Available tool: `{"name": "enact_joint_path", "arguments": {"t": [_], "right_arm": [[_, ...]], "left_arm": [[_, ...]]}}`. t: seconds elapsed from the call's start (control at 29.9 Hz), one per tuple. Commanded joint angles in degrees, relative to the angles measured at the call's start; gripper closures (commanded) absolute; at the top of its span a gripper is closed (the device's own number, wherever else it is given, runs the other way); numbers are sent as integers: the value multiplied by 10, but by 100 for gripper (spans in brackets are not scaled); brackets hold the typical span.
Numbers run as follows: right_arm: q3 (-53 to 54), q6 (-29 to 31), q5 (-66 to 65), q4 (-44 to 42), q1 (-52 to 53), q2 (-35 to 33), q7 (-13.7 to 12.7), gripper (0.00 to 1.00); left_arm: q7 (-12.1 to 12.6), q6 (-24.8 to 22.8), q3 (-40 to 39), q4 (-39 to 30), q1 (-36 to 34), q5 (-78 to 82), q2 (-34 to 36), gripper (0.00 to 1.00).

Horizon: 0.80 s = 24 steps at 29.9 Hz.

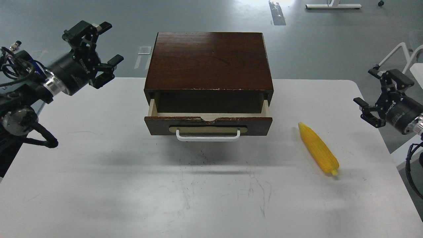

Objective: Put corn in drawer with both arms

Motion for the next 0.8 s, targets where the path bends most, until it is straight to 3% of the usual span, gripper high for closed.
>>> {"name": "enact_joint_path", "arguments": {"t": [0.0, 0.17, 0.47, 0.6, 0.77], "right_arm": [[-1, 0, -126, 2, 25, -24, 0, 0], [-2, 0, -294, 11, 60, -44, 0, 0], [-9, -2, -632, 84, 93, -44, 0, 0], [-30, -9, -707, 91, 100, -28, 0, 0], [-99, -65, -734, 81, 110, -1, 0, 0]], "left_arm": [[0, -6, -73, 47, 59, -14, -39, 1], [0, -11, -122, 79, 96, -14, -69, 1], [0, -24, -125, 79, 102, -14, -70, 1], [0, -24, -125, 78, 103, -14, -70, 1], [0, -32, -126, 77, 110, -14, -65, 1]]}}
